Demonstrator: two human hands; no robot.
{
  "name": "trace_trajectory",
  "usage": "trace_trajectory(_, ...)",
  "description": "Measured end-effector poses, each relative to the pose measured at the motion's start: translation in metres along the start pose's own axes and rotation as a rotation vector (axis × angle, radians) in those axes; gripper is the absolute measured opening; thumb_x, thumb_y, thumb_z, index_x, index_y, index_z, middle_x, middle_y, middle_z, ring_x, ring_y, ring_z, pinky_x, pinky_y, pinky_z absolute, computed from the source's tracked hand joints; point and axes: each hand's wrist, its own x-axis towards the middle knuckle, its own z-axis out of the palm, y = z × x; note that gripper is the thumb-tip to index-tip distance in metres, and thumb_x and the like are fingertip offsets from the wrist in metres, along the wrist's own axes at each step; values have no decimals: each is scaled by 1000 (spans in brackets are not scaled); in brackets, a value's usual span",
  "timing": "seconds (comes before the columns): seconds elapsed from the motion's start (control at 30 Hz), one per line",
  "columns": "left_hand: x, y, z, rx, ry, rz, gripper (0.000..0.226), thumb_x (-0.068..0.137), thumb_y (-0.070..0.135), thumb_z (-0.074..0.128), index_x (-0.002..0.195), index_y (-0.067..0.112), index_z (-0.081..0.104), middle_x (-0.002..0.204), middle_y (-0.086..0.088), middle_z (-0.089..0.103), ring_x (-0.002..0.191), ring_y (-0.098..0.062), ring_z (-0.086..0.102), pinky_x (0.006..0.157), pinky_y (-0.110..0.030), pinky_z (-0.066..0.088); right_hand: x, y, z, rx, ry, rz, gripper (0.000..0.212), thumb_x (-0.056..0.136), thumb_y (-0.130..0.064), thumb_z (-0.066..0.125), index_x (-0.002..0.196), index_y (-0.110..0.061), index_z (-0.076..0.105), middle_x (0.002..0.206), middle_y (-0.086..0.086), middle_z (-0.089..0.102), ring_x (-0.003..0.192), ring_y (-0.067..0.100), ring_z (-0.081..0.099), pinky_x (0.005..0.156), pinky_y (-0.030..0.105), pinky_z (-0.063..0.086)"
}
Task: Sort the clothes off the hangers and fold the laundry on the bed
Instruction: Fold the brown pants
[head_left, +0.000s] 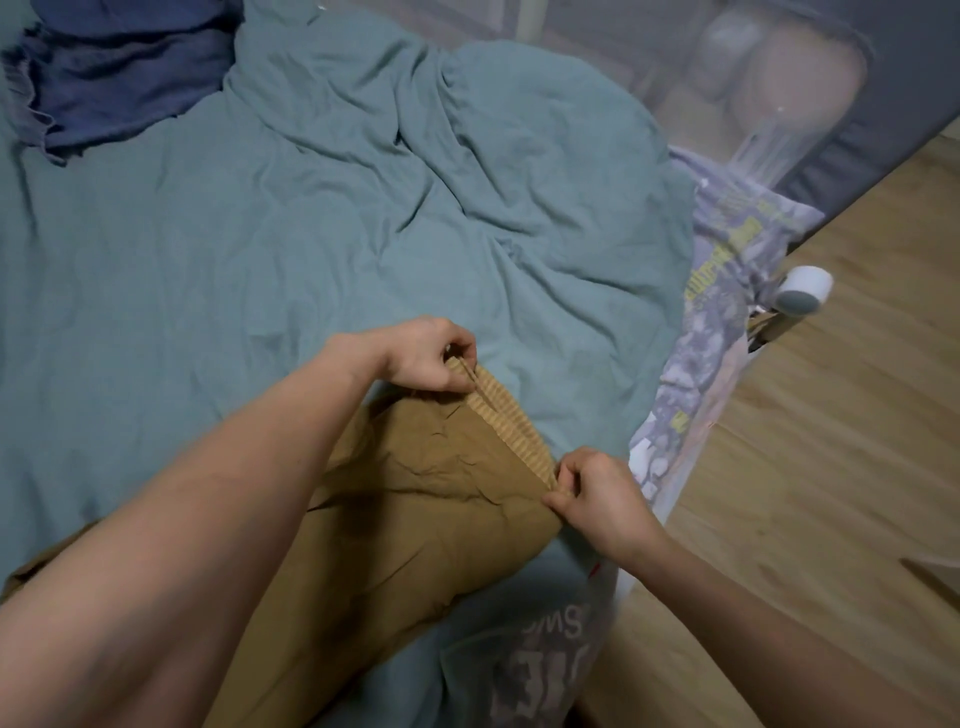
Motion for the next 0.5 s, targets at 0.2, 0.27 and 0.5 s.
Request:
trace_trajectory(0.2, -4, -1, -6, 25, -92, 9, 39, 76, 21, 79, 111, 21, 61, 101, 3, 60, 90, -18, 59, 84, -30, 50, -16, 9, 16, -56, 24, -229, 38, 80, -6, 68, 65, -20, 35, 104, 4, 55, 84, 16, 54, 72, 16, 33)
trace_trajectory(0.27, -1, -4, -7, -59, -65, 32, 41, 73, 15, 82, 109, 21, 63, 105, 0, 63, 94, -21, 61, 88, -33, 51, -20, 8, 20, -93, 35, -312, 36, 81, -8, 68, 71, -20, 36, 114, 1, 57, 94, 15, 57, 78, 17, 37)
trace_trajectory(0.5, -2, -8, -10, -291, -11, 24, 42, 64, 10, 88, 100, 15, 67, 102, -16, 68, 91, -29, 64, 89, -36, 53, -26, 13, 14, -150, 135, -370, 21, 80, -20, 75, 73, -15, 56, 75, -9, 50, 62, 9, 50, 58, 19, 37)
